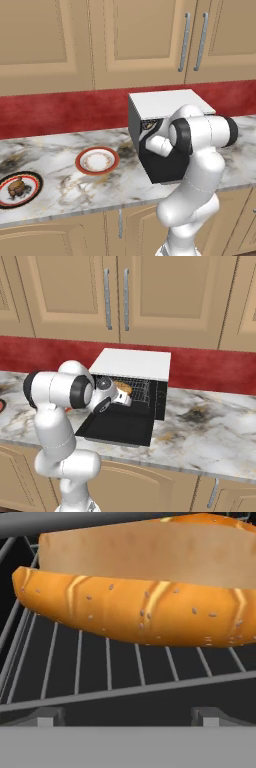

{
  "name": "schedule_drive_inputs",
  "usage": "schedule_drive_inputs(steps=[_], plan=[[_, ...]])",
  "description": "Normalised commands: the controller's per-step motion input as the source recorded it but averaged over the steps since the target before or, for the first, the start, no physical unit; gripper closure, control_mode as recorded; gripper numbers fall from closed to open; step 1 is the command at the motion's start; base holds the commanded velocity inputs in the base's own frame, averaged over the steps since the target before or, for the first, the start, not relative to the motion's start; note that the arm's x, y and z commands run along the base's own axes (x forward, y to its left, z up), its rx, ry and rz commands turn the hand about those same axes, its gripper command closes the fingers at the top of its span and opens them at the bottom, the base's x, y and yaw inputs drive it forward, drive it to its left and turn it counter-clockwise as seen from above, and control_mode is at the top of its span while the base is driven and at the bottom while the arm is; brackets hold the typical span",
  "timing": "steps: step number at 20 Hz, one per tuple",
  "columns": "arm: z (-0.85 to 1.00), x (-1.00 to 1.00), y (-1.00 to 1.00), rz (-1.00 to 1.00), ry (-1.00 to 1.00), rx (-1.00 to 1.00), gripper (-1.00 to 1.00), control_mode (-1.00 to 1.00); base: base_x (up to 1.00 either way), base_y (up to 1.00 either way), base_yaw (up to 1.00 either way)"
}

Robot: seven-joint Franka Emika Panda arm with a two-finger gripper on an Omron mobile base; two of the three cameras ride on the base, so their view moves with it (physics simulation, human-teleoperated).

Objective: Open the toaster oven door. Place the hotdog bun on the bottom rack in the toaster oven and place the chicken drumstick on the top rack.

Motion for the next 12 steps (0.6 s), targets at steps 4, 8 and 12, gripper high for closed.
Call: schedule_drive_inputs(steps=[4,8,12], plan=[[0.19,-0.18,-0.23,0.00,0.00,0.00,-1.00,-1.00,0.00,0.00,0.00],[0.31,-0.34,-0.28,0.00,0.00,0.00,-1.00,-1.00,0.00,0.00,0.00],[0.54,-0.27,-0.18,0.02,0.00,0.00,-1.00,-1.00,0.00,0.00,0.00]])
